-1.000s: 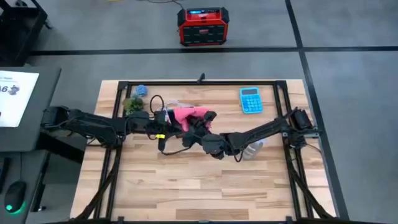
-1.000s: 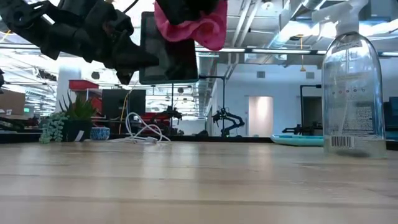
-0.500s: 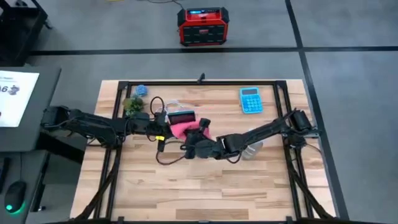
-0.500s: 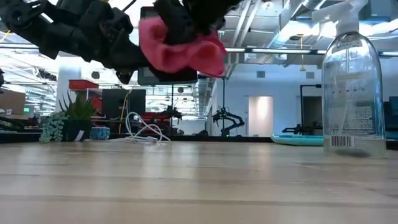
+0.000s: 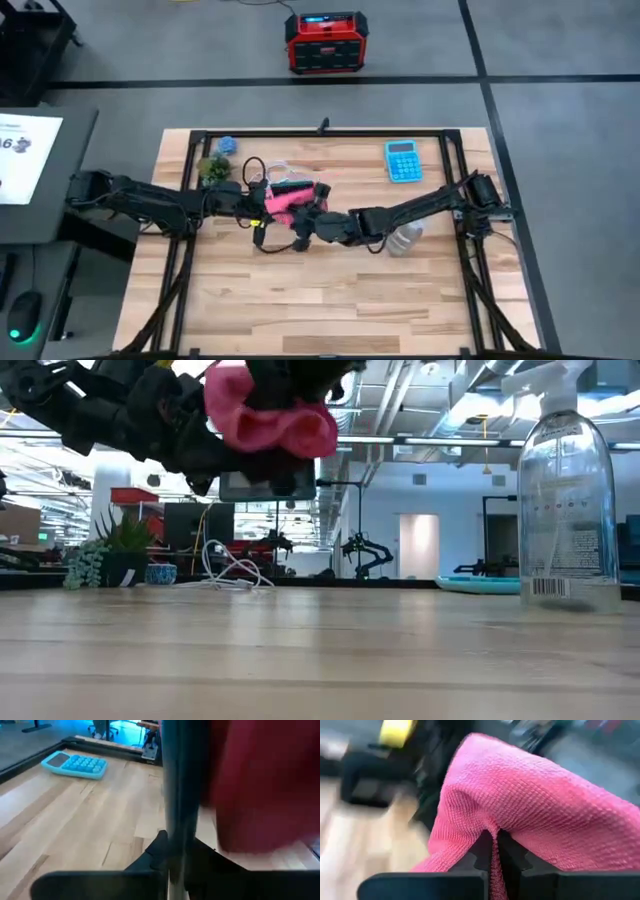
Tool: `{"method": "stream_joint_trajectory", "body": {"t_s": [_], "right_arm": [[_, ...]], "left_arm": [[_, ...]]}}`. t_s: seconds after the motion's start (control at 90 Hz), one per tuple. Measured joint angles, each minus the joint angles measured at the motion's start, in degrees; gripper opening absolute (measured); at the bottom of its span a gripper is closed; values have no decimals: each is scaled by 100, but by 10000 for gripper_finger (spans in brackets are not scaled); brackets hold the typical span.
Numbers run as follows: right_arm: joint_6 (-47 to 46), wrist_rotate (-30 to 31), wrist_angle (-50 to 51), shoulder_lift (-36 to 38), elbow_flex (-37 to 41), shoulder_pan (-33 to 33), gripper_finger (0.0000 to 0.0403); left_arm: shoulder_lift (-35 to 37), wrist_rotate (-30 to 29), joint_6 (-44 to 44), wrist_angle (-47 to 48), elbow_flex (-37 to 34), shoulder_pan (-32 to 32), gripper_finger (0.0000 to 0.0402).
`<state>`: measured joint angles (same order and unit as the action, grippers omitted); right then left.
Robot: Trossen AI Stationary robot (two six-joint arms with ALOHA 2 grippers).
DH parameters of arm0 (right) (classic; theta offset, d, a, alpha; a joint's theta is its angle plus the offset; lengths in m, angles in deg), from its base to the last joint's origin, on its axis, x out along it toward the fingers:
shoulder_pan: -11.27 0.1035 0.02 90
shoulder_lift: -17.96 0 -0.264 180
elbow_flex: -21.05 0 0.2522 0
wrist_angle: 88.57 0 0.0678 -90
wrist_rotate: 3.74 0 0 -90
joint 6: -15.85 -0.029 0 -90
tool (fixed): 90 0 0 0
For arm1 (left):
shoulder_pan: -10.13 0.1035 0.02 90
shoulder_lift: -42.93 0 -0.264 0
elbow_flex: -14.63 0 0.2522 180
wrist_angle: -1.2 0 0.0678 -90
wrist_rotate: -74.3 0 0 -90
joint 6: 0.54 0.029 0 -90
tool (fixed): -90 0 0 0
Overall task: Apply microfiber cloth
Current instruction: Wipe the front of the cellphone with the pink microfiber cloth
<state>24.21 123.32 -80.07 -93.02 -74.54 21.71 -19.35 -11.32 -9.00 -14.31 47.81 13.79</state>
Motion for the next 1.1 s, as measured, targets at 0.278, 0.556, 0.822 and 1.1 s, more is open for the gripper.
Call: {"method": "stream_joint_trajectory", "body": {"t_s": [0.278, 0.556, 0.822, 1.1], "right_arm": [[1430, 486, -1844, 34, 10, -114, 0], [502, 485, -564, 13, -3, -31, 0], [947, 377, -1199, -12, 14, 88, 0], [1087, 329, -1741, 5, -1, -43, 0]], "left_arm": [[15, -42, 43, -122, 11, 0, 13], [-2, -46, 56, -37, -4, 9, 13], [7, 14, 93, -111, 2, 0, 13], [4, 20, -39, -186, 2, 4, 13]]}}
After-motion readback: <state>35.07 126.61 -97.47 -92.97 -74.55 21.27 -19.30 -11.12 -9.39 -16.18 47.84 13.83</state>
